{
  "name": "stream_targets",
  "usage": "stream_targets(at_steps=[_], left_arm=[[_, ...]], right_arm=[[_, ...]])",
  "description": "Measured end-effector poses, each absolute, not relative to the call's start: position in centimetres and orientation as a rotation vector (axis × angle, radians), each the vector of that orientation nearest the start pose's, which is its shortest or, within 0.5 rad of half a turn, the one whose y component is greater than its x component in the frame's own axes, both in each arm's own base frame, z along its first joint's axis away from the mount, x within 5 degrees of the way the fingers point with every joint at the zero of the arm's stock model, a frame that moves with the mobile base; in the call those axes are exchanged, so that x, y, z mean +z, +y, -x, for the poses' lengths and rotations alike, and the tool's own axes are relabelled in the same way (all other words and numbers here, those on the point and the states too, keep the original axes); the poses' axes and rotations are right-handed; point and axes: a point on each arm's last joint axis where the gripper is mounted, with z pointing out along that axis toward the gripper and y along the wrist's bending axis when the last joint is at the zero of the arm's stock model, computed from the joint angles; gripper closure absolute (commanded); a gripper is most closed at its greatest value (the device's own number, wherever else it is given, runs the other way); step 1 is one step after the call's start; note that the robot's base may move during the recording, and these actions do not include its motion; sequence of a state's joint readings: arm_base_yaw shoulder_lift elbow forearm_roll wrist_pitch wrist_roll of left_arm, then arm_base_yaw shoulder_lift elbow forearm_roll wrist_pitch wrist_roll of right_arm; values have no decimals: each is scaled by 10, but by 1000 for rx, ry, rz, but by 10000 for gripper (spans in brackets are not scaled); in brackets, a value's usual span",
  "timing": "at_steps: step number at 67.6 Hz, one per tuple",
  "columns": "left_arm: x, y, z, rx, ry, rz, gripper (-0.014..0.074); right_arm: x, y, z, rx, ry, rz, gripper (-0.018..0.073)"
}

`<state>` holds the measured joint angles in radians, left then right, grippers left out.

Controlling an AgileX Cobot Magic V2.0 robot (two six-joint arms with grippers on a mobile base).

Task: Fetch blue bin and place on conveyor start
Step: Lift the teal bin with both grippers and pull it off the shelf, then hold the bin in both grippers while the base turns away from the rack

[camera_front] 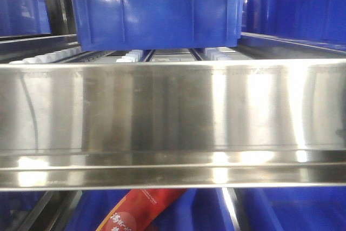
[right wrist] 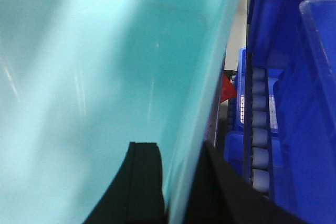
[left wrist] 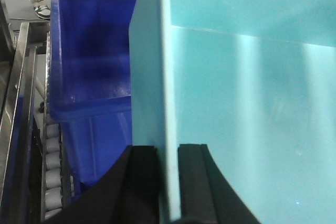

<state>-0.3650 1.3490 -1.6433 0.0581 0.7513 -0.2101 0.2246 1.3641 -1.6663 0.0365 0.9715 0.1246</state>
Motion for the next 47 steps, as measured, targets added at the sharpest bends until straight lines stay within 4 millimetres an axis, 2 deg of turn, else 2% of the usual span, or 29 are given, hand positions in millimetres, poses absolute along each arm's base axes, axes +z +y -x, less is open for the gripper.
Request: stream_targets(at_steps=[47], left_arm=[[488,-99,-268,-315,1944,-166,708]], right_arm=[[473,65,-272,248,2160,101,711]])
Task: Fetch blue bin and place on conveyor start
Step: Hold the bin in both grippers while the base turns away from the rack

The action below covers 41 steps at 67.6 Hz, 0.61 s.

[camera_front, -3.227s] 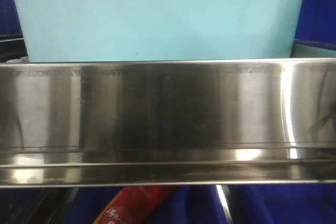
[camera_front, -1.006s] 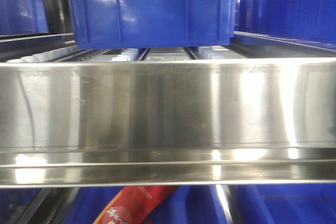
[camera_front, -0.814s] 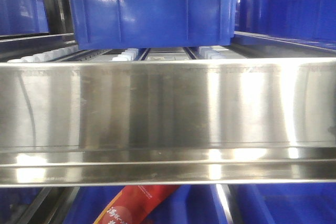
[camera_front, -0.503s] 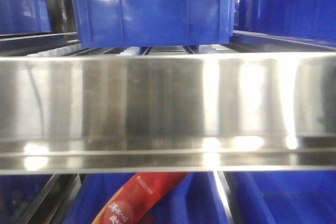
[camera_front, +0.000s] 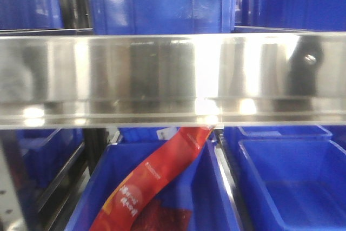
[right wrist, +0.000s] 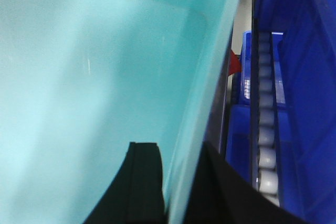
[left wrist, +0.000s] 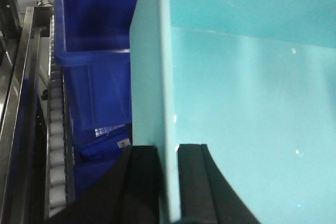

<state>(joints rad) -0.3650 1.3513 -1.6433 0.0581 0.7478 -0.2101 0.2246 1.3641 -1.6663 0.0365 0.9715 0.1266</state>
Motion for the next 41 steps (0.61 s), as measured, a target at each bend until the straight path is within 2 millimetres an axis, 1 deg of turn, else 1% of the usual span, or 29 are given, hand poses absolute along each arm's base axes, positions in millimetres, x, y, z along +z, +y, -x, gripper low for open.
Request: stream_targets(at_steps=[41], left_arm=[[488,-98,-268,-314,1940,-166,708]], right_arm=[[473,65,-272,250,2160,101,711]])
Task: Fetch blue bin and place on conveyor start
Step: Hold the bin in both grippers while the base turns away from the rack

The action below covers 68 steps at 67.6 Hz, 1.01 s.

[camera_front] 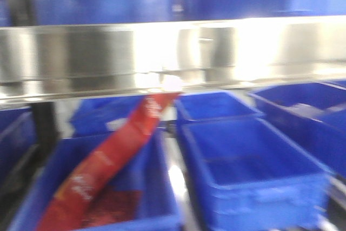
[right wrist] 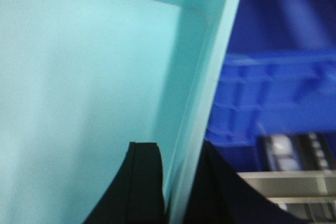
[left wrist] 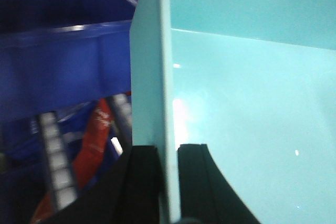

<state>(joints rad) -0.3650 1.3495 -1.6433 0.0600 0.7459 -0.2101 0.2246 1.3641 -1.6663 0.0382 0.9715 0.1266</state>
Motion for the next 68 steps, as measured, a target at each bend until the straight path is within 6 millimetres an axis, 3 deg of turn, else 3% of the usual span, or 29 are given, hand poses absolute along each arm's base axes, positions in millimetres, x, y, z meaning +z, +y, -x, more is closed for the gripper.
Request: stream_targets(at_steps=[68], left_arm=[[488,-99,-268,-314,1938,-166,708]], right_arm=[[473,65,-272,250,2160,101,711]])
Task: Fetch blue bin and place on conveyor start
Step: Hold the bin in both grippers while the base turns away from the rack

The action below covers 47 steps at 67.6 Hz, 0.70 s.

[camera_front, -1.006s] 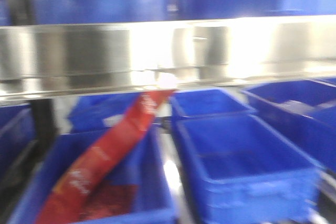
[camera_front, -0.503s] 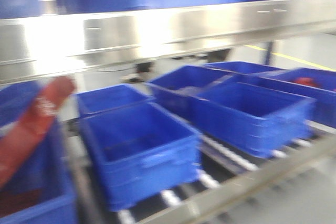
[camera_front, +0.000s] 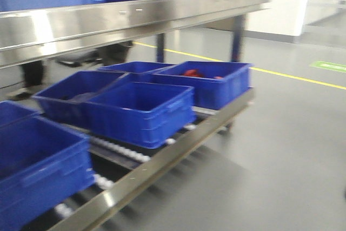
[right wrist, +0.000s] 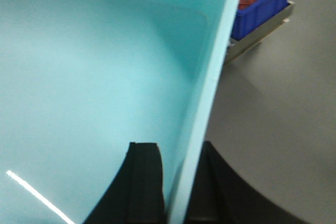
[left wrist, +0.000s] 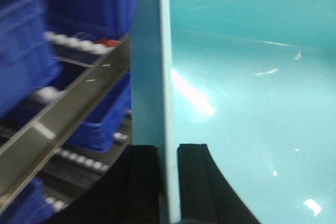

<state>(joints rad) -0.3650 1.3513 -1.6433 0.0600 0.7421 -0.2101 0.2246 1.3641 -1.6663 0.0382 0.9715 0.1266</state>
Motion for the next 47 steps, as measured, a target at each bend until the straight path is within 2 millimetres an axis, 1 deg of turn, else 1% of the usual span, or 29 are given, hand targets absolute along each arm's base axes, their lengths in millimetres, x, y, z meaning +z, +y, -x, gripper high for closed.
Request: stream_targets(at_steps=[47], left_arm=[[488,-99,-268,-314,1938,-166,708]], right_arm=[[473,65,-272,250,2160,101,711]])
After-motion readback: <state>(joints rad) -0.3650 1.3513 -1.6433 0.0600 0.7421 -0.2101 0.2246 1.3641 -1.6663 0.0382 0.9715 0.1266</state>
